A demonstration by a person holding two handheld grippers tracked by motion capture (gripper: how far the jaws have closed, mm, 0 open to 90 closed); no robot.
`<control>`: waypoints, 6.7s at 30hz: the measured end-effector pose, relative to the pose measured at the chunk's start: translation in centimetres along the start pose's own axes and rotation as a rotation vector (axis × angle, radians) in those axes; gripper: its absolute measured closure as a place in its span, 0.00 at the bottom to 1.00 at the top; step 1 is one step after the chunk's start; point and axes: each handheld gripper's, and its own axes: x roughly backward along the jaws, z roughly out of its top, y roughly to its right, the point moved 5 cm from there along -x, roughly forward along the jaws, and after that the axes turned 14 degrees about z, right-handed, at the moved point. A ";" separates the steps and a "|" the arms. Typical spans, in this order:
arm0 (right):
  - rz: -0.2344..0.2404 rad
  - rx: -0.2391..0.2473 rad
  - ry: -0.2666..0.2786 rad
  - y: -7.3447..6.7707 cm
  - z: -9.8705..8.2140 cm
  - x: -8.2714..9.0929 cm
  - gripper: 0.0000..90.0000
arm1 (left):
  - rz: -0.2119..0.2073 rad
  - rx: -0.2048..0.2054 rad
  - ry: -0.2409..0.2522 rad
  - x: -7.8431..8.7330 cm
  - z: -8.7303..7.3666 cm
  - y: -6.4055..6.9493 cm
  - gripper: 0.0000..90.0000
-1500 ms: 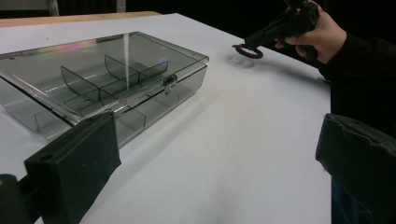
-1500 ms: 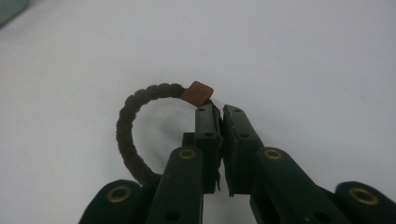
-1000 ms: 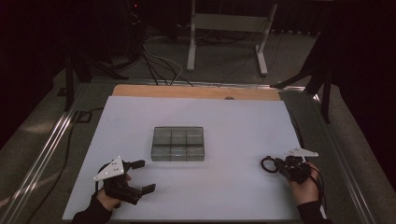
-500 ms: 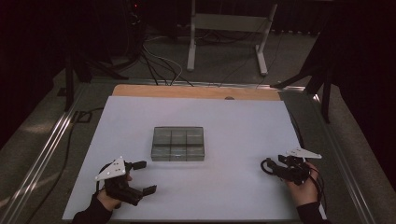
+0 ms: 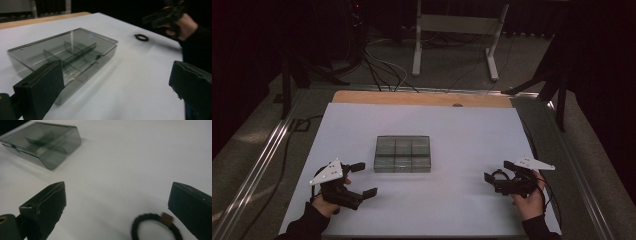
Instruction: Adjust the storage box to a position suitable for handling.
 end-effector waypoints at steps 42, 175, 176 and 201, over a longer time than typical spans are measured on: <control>0.111 0.021 0.063 -2.0 0.8 -0.9 0.02 | 0.433 0.110 -0.356 -6.4 -1.9 -9.4 1.00; 0.101 -0.359 -0.183 3.3 5.0 -15.6 1.00 | 0.107 0.014 -0.475 -10.2 -2.2 1.7 1.00; 0.102 -0.364 -0.184 3.1 4.8 -15.3 1.00 | 0.100 0.007 -0.481 -10.0 -2.3 2.0 1.00; 0.142 -0.329 -0.226 -0.3 1.3 -11.9 1.00 | -0.017 -0.062 -0.513 -6.9 -3.8 6.5 1.00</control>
